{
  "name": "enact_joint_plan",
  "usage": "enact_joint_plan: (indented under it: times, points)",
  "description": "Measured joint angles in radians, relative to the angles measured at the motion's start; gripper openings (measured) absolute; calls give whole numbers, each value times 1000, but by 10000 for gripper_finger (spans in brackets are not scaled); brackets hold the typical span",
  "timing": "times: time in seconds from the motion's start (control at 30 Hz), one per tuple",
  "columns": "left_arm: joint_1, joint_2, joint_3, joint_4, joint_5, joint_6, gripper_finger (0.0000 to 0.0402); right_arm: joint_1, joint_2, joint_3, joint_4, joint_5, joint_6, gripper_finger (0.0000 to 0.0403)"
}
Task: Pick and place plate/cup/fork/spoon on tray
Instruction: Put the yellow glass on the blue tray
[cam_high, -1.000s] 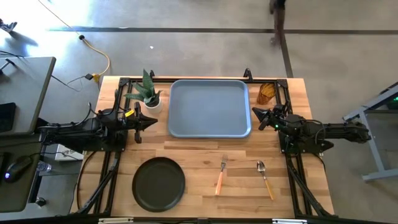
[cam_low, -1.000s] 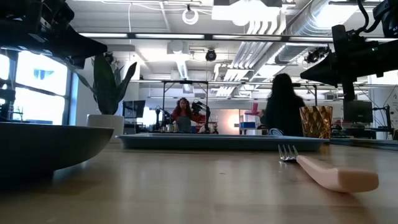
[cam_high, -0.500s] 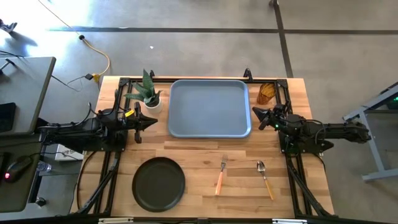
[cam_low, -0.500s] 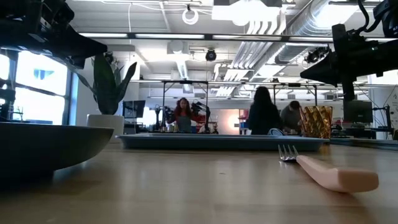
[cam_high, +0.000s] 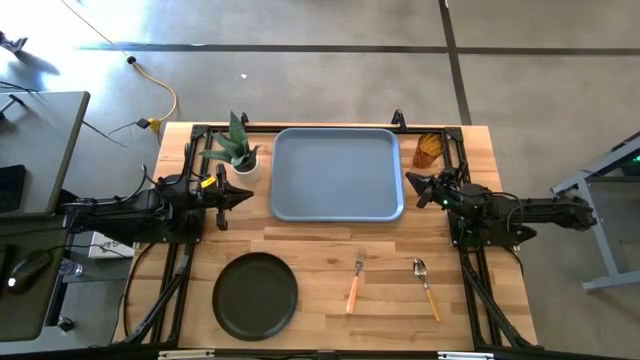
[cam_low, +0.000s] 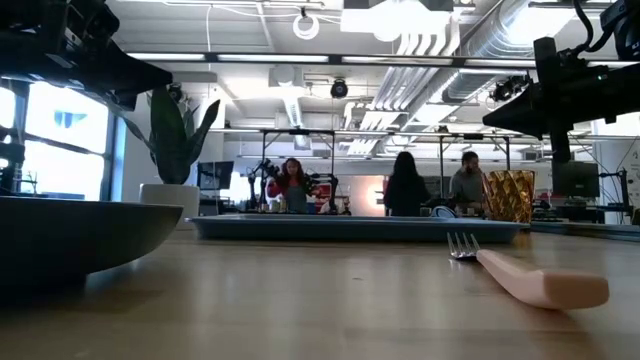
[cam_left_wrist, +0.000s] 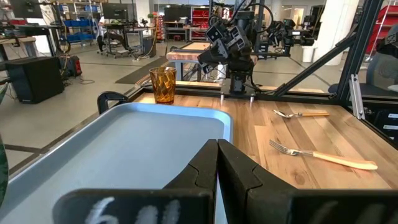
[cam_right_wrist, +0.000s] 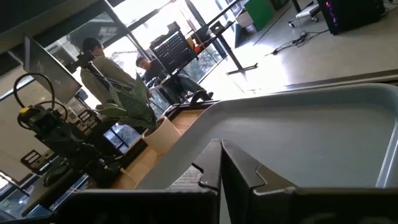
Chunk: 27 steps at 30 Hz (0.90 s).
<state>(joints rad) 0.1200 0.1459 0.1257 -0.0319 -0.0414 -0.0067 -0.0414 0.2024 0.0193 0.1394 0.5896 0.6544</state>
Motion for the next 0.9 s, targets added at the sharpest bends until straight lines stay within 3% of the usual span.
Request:
enact_joint_plan:
  times: [0.23,0.7,0.9]
  points:
    - [0,0,0,0,0,0,3,0,0,0,48,0,-17,0]
    - [0,0,0,14,0,-2,3,0,0,0,331,2,-223,0]
    - [0,0,0,30,0,-97,3,0,0,15,365,2,-237,0]
